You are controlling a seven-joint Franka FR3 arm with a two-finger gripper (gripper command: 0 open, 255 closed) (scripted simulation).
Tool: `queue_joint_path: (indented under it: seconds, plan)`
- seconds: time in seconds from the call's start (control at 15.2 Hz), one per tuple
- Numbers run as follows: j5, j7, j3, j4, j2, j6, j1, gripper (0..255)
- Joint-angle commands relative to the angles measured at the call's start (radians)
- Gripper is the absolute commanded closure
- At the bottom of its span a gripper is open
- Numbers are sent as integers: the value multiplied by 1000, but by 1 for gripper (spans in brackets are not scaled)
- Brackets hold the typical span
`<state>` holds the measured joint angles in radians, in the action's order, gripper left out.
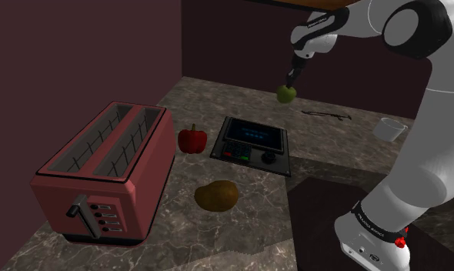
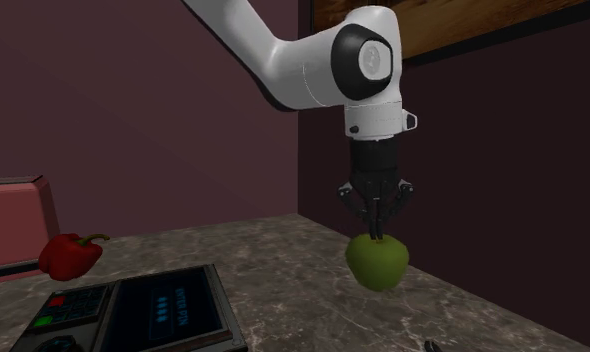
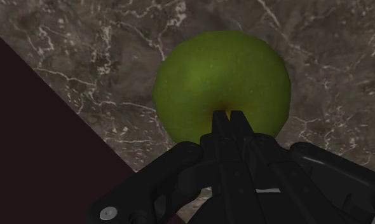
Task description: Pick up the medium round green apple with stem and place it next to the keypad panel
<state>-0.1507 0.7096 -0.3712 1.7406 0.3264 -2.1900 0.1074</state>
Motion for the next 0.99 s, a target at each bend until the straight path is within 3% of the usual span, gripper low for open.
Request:
queue_joint_path:
  seconds: [0.0,0.92]
  plan:
    - [6,-4,-2,-16,-10,25,-1,255]
    - [29,-21,-12,-152,-49,198,-2,255]
